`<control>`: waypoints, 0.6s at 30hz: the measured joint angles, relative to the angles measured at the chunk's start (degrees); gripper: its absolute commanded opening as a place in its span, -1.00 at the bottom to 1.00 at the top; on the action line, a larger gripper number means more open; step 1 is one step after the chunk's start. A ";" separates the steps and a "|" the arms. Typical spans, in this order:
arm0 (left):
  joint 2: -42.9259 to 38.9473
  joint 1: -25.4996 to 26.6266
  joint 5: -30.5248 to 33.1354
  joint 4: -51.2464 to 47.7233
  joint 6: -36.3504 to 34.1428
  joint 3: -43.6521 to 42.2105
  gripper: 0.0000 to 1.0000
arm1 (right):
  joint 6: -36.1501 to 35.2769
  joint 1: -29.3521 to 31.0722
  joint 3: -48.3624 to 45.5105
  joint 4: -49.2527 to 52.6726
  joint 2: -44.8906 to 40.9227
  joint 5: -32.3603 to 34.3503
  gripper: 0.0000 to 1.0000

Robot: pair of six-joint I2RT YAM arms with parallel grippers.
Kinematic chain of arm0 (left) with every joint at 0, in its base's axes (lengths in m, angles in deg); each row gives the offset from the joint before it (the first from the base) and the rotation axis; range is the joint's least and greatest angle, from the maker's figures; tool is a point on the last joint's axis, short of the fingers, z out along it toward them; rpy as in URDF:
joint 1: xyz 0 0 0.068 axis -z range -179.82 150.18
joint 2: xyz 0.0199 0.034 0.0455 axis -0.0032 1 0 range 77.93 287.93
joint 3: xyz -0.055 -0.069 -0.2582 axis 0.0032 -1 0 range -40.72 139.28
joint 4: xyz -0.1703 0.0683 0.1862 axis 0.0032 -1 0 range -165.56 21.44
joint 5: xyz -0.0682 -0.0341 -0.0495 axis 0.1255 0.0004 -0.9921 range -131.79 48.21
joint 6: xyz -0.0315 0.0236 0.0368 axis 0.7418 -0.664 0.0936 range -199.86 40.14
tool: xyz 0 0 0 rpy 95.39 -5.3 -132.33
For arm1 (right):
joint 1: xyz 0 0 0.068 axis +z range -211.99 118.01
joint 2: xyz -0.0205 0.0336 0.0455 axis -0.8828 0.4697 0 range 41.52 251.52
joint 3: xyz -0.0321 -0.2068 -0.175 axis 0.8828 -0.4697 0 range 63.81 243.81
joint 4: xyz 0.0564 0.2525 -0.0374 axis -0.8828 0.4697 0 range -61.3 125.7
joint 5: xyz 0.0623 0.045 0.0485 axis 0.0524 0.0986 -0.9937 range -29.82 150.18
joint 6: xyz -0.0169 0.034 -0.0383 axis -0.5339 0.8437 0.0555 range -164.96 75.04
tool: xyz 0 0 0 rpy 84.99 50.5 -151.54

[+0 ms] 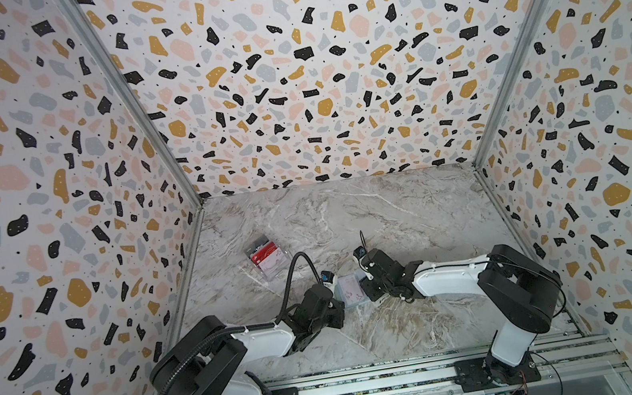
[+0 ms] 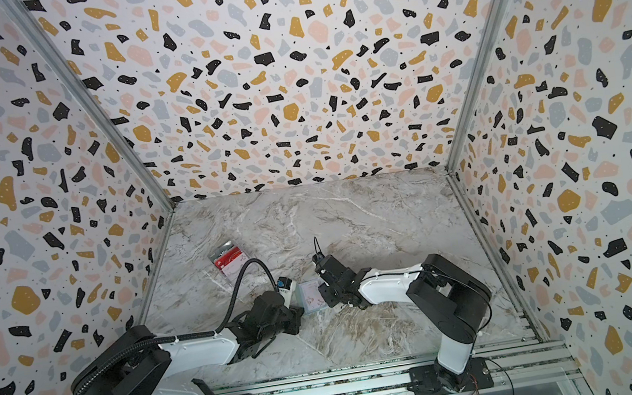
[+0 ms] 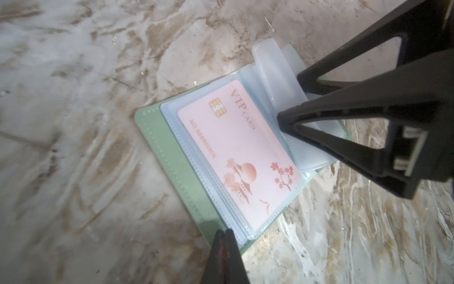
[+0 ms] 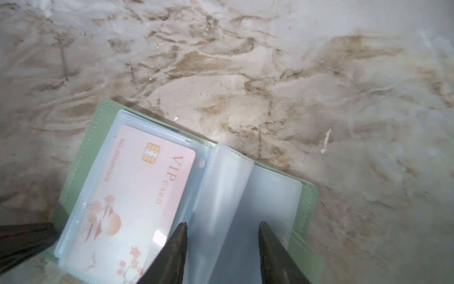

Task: Take the credit cards out of the card holder

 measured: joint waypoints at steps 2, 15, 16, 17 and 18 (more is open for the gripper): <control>-0.98 0.00 1.31 -1.31 -0.11 -0.26 -1.00 | 0.33 -0.81 -0.02 1.49 -1.36 1.36 0.00; -6.78 0.00 3.23 -3.13 -1.66 -1.97 -1.00 | -0.09 -3.39 1.27 9.62 -8.87 3.10 0.03; -7.39 -0.02 3.34 -3.37 -1.86 -1.97 -1.00 | -0.31 -3.39 1.70 9.75 -9.16 2.03 0.04; -7.96 -0.02 3.50 -3.65 -2.03 -1.95 -1.00 | -0.61 -3.41 2.21 9.81 -9.40 0.59 0.05; -8.35 -0.02 3.69 -3.85 -2.14 -1.92 -1.00 | -0.81 -3.50 2.56 9.73 -9.49 -0.92 0.05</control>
